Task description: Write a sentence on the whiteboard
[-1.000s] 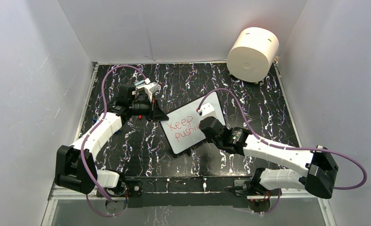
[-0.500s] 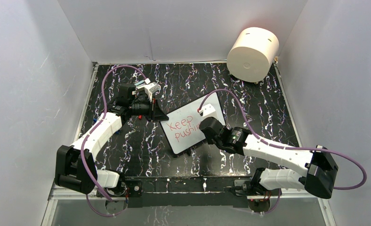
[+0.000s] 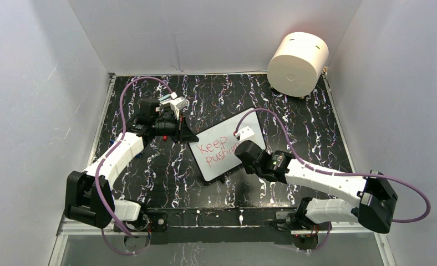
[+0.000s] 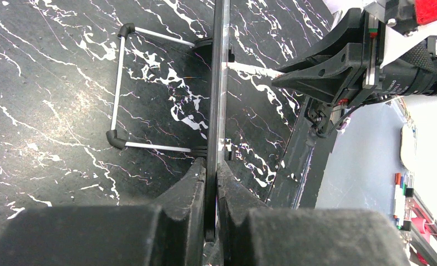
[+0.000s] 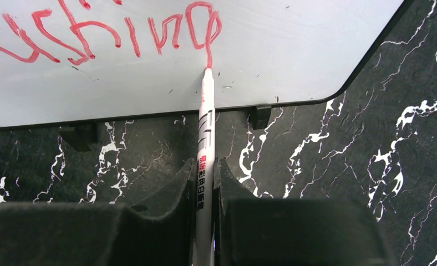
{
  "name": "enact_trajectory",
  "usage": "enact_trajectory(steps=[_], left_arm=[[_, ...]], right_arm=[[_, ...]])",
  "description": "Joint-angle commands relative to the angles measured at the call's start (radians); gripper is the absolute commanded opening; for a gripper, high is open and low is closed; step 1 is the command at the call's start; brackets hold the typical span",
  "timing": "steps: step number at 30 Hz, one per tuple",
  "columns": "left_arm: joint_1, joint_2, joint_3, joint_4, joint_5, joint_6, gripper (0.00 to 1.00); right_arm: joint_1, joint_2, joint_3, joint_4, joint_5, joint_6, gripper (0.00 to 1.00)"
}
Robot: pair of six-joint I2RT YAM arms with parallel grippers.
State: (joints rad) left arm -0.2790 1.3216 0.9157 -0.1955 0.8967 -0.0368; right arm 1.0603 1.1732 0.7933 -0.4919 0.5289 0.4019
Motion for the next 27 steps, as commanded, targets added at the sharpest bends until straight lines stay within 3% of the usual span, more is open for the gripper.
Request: enact_trajectory(steps=[1,16,27], left_arm=[[-0.011,0.033,-0.008,-0.076,-0.1,0.032,0.0],[-0.011,0.035,-0.006,-0.076,-0.1,0.032,0.0],[-0.011,0.034,-0.005,-0.078,-0.118,0.032,0.0]], right_arm=[[-0.005,0.019,-0.006,0.029,-0.027,0.021,0.0],[-0.005,-0.008,0.009,0.098,-0.069,-0.016,0.0],[-0.006,-0.127,-0.025,0.129,-0.043,-0.014,0.0]])
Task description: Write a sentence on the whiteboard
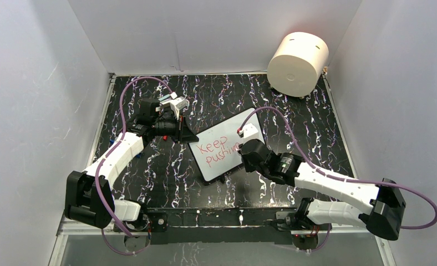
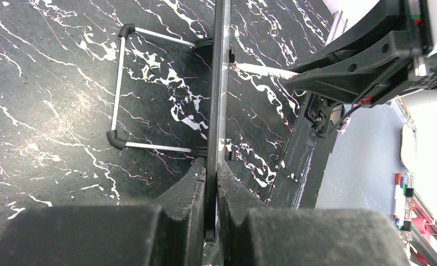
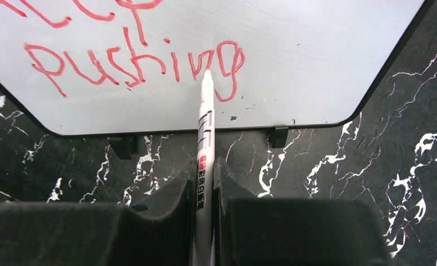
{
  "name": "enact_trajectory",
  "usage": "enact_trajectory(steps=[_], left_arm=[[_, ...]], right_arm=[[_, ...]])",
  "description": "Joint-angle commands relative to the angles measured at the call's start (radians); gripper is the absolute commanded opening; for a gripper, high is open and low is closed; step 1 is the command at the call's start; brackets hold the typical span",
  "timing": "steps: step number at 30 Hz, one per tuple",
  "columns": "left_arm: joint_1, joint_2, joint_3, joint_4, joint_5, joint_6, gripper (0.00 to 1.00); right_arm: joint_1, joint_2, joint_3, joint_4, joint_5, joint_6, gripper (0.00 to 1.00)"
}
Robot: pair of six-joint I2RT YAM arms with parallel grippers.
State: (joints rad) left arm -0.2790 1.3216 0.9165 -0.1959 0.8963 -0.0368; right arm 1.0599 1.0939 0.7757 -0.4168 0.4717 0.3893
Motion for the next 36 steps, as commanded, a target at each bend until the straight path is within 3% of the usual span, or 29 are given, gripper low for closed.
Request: enact_trajectory(steps=[1,24,36], left_arm=[[-0.011,0.034,-0.006,-0.078,-0.119,0.032,0.0],[-0.011,0.021,-0.007,-0.071,-0.145,0.026,0.0],[-0.011,0.018,-0.016,-0.057,-0.15,0.009,0.0]], right_arm=[[-0.005,-0.051,-0.007,0.045,0.014,0.001,0.0],[0.056,-0.036,0.029,-0.041,-0.024,0.085,0.0],[0.155,0.05,0.074,-0.048,-0.002,0.141,0.0]])
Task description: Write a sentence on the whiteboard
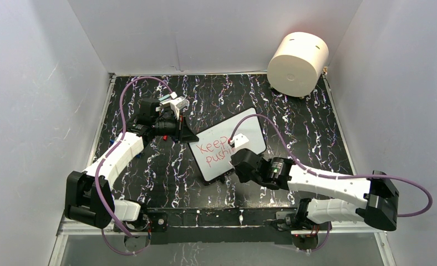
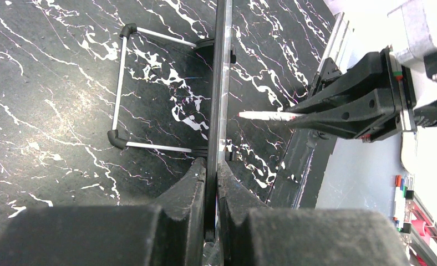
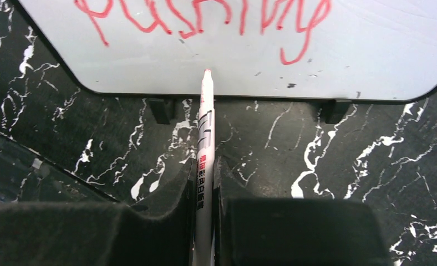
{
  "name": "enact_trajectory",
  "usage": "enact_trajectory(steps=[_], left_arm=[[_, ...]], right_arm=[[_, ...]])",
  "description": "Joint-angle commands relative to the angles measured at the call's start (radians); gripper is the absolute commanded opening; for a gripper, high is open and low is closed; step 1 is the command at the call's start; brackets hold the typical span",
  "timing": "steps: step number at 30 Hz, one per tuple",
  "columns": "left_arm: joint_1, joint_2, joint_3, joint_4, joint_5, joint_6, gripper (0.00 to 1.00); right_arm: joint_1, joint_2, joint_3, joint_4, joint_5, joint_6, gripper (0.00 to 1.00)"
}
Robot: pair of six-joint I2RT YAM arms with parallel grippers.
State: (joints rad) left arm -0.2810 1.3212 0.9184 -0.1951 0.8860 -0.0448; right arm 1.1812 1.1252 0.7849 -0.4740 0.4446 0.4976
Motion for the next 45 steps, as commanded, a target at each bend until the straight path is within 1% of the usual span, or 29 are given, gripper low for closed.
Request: enact_trajectory(steps=[1,7,12,23,35,40,45], left_arm=[[-0.01,0.017,-0.019,-0.056,-0.141,0.016,0.0],[-0.009,0.012,-0.02,-0.054,-0.14,0.014,0.0],[-0.009,0.009,-0.02,-0.053,-0.14,0.015,0.0],[-0.01,0.008,-0.02,-0.054,-0.134,0.016,0.0],[-0.009,0.013,-0.018,-0.054,-0.13,0.015,0.0],[-0.009,0.012,-0.019,-0.054,-0.128,0.015,0.0],[-0.009,0.013,-0.019,-0.054,-0.129,0.014,0.0]], right_arm=[[0.044,0.033,0.072,0.013,0.033,0.036,0.0],[0.1,0.099,0.121,0.027,0.075,0.051,0.0],[0.11,0.142,0.146,0.021,0.086,0.057,0.0],[0.113,0.174,0.16,0.024,0.127,0.058,0.0],[0.113,0.212,0.173,0.043,0.121,0.045,0.0],[0.113,0.211,0.173,0.064,0.092,0.021,0.0],[0.113,0.22,0.178,0.05,0.073,0.016,0.0]])
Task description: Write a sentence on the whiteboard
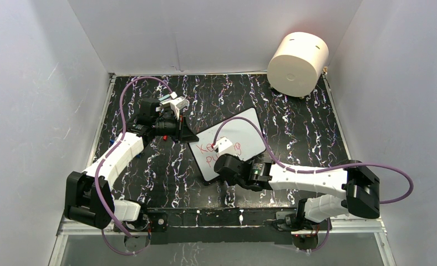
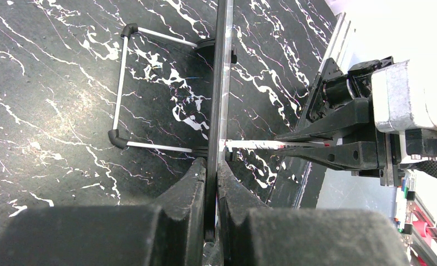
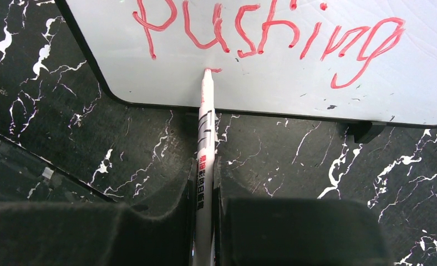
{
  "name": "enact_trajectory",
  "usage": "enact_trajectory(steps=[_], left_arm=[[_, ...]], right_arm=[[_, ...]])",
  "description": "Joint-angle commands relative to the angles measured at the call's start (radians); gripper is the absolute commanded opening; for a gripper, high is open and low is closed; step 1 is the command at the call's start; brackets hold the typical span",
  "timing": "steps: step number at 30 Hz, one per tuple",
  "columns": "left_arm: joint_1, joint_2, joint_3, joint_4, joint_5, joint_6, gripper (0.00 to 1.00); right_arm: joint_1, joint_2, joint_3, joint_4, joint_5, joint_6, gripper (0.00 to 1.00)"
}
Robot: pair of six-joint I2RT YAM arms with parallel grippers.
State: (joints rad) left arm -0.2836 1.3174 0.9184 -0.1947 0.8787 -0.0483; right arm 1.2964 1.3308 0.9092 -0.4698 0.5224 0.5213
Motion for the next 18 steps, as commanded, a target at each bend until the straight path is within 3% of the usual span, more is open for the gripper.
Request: enact_trajectory(steps=[1,18], left_arm=[[-0.006,0.017,-0.019,-0.055,-0.121,0.017,0.0],[-0.006,0.017,-0.019,-0.055,-0.125,0.018,0.0]], right_arm=[[-0.002,0.016,0.056,0.041,-0.009,-0.007,0.0],[0.015,0.074,0.086,-0.06,-0.053,0.003,0.0]])
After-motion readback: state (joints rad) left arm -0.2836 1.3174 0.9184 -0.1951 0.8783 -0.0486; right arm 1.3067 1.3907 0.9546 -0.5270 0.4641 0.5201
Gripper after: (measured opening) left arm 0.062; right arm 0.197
